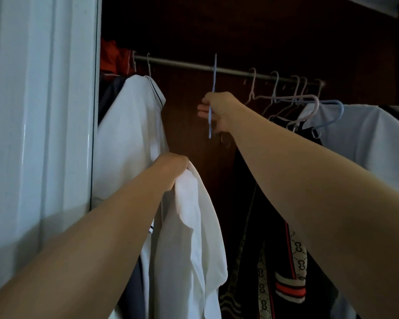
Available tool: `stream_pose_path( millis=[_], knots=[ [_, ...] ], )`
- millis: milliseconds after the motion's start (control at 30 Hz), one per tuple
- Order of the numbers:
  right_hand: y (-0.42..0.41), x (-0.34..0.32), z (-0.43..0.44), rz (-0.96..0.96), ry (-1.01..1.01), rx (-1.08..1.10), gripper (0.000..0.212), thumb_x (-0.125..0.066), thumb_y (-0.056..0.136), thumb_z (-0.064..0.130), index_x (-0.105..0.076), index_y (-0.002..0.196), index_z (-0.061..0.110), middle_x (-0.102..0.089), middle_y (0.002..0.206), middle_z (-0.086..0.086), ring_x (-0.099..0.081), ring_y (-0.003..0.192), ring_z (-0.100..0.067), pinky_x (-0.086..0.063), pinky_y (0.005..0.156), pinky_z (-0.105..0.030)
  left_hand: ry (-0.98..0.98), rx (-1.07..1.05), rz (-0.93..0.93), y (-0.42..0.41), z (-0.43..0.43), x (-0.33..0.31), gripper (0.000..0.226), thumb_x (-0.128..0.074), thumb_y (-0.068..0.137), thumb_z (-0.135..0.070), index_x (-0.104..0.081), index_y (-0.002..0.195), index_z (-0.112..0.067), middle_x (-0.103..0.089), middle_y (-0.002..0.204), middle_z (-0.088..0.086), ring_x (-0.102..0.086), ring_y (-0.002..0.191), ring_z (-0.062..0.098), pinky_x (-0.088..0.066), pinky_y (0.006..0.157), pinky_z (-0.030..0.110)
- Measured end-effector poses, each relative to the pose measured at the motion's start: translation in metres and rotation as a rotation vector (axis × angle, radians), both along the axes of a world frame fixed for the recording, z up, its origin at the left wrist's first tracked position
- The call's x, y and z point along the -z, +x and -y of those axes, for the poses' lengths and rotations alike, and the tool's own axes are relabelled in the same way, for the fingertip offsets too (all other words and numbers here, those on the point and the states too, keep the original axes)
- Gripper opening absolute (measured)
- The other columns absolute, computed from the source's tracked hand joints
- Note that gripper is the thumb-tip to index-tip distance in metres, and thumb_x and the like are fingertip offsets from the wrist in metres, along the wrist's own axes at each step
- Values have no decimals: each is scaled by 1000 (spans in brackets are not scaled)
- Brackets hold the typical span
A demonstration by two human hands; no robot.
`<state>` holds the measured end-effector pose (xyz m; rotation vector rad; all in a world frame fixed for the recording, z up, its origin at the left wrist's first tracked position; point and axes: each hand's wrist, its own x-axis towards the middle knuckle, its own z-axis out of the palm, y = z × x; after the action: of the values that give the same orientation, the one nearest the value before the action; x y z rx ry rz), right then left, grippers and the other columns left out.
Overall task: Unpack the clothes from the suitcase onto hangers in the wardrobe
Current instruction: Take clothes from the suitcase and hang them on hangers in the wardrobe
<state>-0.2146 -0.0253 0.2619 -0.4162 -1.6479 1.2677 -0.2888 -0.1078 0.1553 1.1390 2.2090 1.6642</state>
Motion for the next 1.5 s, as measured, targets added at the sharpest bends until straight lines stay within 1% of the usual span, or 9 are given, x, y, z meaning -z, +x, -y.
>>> stream_pose_path(
  millis=[133, 400, 533, 767, 967, 1067, 1200, 1333, 1500],
  knots=[
    [23, 2, -17, -11, 22, -59, 27, -52, 96, 17, -58, 120, 9, -66, 110, -2, -66, 97, -15, -31, 107, -60, -79, 48, 9, 14, 5, 6, 16, -53, 96, -18, -51, 81, -11, -54, 91, 10, -57, 96, 25, -48, 91, 33],
    [48, -3, -10, -58, 44, -200, 36, -45, 100, 17, -47, 135, 9, -65, 112, -2, -66, 102, -18, -36, 105, -59, -98, 69, 47, 22, -7, 13, 18, -50, 95, -17, -52, 77, -13, -53, 80, 7, -54, 74, 18, -45, 68, 26],
    [78, 22, -11, -36, -66, -254, 22, -44, 100, 16, -53, 120, 13, -67, 107, -4, -68, 96, -20, -38, 103, -61, -28, 79, 89, 28, -5, 22, 24, -48, 94, -13, -49, 70, -12, -47, 72, 2, -46, 63, 13, -42, 58, 23],
    [154, 96, -20, 58, -154, -270, 45, -30, 102, 3, -28, 145, 15, -65, 101, -16, -69, 90, -28, -53, 85, -58, 9, 101, 310, 53, 8, 50, 9, -49, 85, -14, -52, 78, -11, -53, 89, 15, -53, 79, 27, -48, 81, 40],
    [202, 173, -25, 72, -198, -300, 25, -29, 95, -3, -43, 81, 12, -63, 64, -11, -72, 73, -31, -59, 61, -47, 101, 159, 616, 75, -10, 91, 12, -60, 85, -13, -61, 95, -7, -63, 85, 14, -63, 80, 29, -55, 68, 41],
    [226, 208, -28, 107, -163, -311, 29, -27, 92, -8, -44, 80, 12, -58, 60, -10, -71, 68, -31, -60, 63, -43, 152, 155, 662, 90, -19, 112, 12, -60, 89, -17, -59, 82, -7, -64, 69, 12, -61, 68, 26, -51, 59, 36],
    [260, 251, -35, 177, -150, -336, 30, -26, 93, -9, -44, 83, 14, -58, 62, -9, -71, 61, -28, -61, 69, -43, 211, 159, 705, 102, -27, 135, 23, -71, 85, -32, -64, 94, -12, -68, 85, 9, -66, 74, 24, -53, 59, 36],
    [293, 281, -38, 147, -259, -448, 32, -26, 91, -12, -46, 83, 12, -57, 66, -13, -67, 52, -26, -55, 83, -54, 190, 104, 660, 116, -26, 155, 31, -76, 79, -34, -66, 99, -12, -70, 92, 11, -68, 85, 26, -56, 75, 39],
    [326, 307, -49, 359, -203, -244, 27, -37, 90, -12, -53, 83, 9, -63, 75, -13, -68, 63, -25, -59, 77, -38, 160, 206, 502, 140, -31, 184, 26, -73, 81, -31, -67, 100, -14, -68, 106, 12, -66, 97, 25, -54, 88, 41]
  ],
)
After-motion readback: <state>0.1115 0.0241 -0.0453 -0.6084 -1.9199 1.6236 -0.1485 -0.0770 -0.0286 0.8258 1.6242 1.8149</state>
